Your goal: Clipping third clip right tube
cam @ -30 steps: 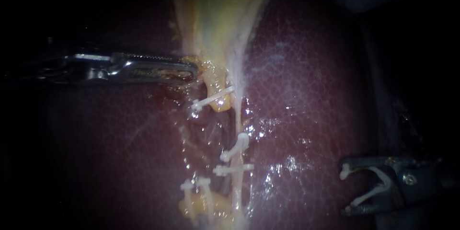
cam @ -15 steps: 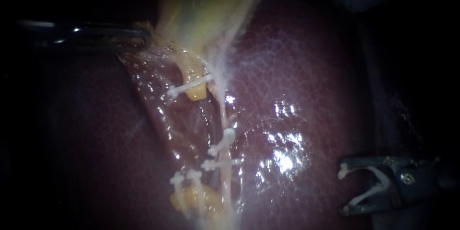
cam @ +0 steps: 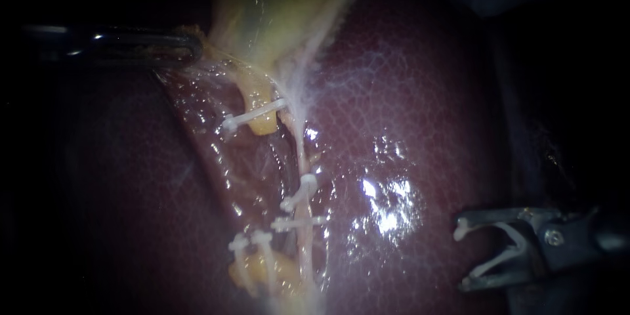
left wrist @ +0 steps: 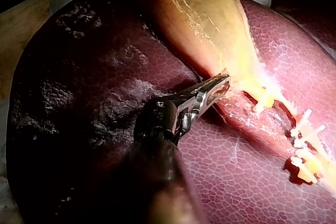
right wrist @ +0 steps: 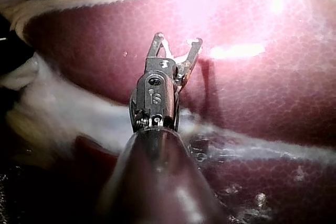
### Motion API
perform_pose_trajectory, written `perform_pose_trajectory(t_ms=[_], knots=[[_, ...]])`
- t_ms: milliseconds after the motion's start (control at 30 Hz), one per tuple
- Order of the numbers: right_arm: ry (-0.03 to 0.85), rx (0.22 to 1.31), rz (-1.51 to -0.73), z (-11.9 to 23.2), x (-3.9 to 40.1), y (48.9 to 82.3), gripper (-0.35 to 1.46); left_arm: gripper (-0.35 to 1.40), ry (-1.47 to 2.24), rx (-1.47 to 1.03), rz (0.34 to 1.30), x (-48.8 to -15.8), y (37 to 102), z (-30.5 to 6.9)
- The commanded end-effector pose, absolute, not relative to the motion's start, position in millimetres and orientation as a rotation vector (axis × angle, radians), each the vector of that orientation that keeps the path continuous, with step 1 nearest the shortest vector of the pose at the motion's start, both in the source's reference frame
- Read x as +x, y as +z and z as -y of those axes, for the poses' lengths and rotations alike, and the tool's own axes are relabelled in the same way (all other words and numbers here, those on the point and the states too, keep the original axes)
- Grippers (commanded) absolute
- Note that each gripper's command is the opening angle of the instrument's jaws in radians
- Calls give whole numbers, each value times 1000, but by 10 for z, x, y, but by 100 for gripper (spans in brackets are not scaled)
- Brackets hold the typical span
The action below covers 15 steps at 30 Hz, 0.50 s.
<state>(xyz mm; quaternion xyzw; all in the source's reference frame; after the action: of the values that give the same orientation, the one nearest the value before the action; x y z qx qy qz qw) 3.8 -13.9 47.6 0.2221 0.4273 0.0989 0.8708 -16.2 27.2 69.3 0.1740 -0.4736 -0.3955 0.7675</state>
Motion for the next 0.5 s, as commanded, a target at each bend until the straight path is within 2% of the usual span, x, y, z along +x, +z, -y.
perform_pose_trajectory(t_ms=[33,500], knots=[[221,469,-904,138,41,477,48,-35,-859,377,1028,-162,693,-271],[324,467,-977,105,89,510,49,-35,-861,374,1027,-166,694,-271]])
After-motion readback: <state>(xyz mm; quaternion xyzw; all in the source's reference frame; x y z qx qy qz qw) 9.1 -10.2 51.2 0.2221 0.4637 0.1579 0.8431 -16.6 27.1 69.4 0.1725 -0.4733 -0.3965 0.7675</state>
